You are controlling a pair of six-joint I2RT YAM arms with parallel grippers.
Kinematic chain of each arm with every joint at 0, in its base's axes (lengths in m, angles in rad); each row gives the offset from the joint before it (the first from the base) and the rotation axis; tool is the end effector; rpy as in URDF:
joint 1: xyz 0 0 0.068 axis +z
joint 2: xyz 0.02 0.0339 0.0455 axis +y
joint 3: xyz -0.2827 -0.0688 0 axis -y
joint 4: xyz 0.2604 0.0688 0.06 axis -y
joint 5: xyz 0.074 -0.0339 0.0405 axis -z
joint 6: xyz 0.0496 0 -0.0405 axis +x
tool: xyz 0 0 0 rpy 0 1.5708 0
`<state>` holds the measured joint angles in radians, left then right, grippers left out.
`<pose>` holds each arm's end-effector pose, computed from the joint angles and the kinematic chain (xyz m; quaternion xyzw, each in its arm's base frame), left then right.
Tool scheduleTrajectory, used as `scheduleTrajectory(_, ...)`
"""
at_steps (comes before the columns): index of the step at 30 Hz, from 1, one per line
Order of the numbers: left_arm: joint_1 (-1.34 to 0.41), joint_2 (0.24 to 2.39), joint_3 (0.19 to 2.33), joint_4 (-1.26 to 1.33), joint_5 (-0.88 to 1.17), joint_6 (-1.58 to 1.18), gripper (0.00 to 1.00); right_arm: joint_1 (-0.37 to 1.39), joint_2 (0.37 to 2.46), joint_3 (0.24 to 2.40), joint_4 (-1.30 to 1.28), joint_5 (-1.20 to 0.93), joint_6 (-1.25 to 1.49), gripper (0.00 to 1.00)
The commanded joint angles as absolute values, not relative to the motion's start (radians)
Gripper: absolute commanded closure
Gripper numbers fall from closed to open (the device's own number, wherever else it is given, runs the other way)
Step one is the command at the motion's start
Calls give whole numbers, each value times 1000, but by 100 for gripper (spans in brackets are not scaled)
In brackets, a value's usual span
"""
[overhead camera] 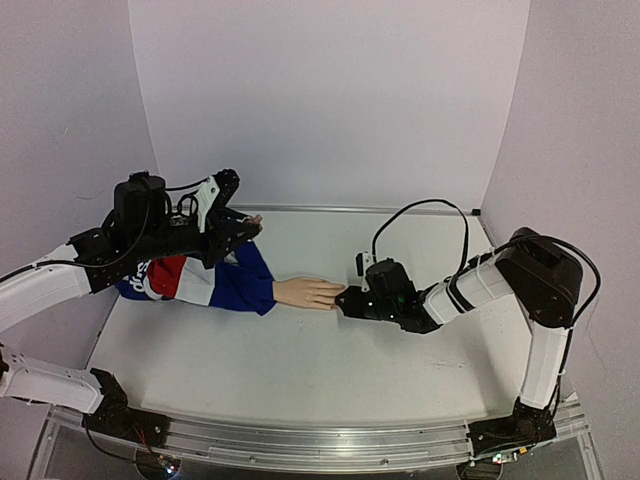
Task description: Paint the nails
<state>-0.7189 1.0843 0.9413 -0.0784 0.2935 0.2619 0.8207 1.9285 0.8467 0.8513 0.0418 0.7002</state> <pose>0.1957 -0.1903 0.3590 0.4444 0.6384 -0.2512 0.5760 0.2841 0.3019 0.1484 -0.0342 0.7829 0.4161 0.4612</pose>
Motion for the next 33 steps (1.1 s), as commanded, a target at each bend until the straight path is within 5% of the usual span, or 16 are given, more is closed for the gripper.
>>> scheduleTrajectory(1, -717, 1069, 959, -49, 304, 261, 100, 826, 1934, 885, 854, 64, 703, 100)
scheduleTrajectory(33, -717, 1070, 959, -49, 305, 260, 100, 826, 1898, 861, 815, 128, 718, 100)
